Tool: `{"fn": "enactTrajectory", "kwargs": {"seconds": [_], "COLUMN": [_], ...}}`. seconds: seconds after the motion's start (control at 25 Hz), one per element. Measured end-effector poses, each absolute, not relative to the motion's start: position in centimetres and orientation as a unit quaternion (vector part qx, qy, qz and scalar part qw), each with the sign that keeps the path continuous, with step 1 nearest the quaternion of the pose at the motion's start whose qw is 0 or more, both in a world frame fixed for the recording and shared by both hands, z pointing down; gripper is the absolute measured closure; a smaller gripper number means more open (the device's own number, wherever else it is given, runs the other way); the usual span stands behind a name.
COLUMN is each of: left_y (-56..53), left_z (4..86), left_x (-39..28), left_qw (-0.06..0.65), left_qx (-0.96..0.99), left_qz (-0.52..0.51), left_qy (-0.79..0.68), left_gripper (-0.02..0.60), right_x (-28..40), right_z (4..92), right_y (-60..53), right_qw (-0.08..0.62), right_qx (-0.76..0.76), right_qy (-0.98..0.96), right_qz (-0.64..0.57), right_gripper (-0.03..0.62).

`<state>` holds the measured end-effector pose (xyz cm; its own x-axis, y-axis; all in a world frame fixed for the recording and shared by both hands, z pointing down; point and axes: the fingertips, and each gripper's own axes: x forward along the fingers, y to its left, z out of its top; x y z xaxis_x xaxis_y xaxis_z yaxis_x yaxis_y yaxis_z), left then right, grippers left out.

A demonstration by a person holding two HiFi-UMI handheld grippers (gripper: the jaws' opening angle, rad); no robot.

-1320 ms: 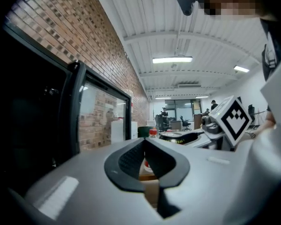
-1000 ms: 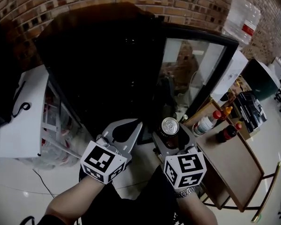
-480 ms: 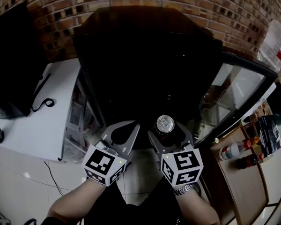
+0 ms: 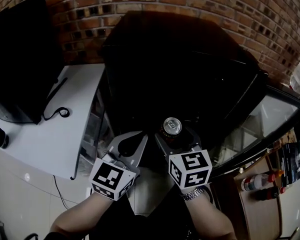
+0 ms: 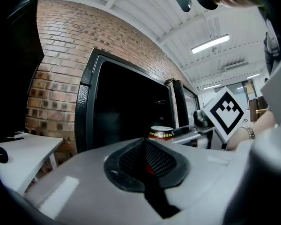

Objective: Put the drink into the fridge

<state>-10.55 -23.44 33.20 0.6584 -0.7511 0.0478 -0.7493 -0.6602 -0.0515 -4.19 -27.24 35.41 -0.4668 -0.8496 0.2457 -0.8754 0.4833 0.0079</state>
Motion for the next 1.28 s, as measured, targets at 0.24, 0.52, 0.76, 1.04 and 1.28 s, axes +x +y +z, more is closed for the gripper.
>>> {"fn": "enactTrajectory", "kwargs": {"seconds": [0.24,0.52,0.76,1.04,1.28], "left_y": [-25.2,-26.4,-27.1,-27.4,-27.6], "left_z": [33.1,32.9,33.7,33.9,34.0], "left_x": [-11.5,-11.0,-11.0,-11.3,-11.4], "left_qw": [0.017,0.007,0.013,0.002,-0.008], "left_qx": [-0.907,-0.909,-0.911,-0.91,-0.91], "left_qz": [-0.032,-0.034,-0.047,-0.052,-0.054], "left_qy": [0.419,0.415,0.409,0.412,0.411], "left_gripper": [0.577,0.577,0.577,0.577,0.577], "right_x": [-6.6,-9.1,-10.4,-11.8,-12.0], "right_z": [36.1,37.1,38.4,39.4,39.7], "right_y": [-32.5,-38.3,-41.5,-44.0,-45.6], "right_qw": [0.117,0.122,0.126,0.132,0.138], "right_qx": [0.485,0.465,0.453,0.446,0.449], "right_qy": [-0.865,-0.875,-0.88,-0.882,-0.88], "right_qz": [0.058,0.061,0.069,0.071,0.074], "right_gripper": [0.269,0.27,0.269,0.269,0.269]}}
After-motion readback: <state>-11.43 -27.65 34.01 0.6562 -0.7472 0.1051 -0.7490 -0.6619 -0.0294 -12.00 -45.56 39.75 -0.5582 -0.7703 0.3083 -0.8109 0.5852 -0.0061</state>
